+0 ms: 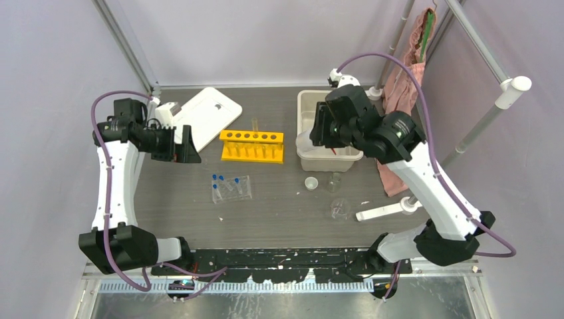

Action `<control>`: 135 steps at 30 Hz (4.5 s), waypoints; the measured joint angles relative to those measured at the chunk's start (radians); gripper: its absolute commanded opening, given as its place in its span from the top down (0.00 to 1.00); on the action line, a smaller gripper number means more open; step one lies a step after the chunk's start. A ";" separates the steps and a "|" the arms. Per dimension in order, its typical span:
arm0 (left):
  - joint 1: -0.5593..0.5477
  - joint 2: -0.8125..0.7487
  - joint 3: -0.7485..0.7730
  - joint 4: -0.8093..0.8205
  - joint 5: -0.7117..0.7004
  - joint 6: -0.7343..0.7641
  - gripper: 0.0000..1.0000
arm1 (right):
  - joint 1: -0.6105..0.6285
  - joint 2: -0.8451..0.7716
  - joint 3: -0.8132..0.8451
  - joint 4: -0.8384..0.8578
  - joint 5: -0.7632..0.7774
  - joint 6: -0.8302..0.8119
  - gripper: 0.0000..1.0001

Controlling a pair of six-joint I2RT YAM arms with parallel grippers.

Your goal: Organize the chemistry lab equipment

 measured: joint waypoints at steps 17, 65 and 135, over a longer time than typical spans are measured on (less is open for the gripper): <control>0.000 -0.066 -0.011 0.000 -0.007 0.034 0.00 | -0.421 0.450 0.054 -0.024 -0.142 -0.064 0.75; 0.000 -0.067 -0.023 0.003 -0.017 0.070 0.00 | -0.477 0.653 -0.006 0.116 -0.122 -0.105 0.76; 0.000 -0.077 -0.011 -0.020 -0.044 0.105 0.00 | 0.069 0.281 -0.933 0.806 0.175 -0.083 0.99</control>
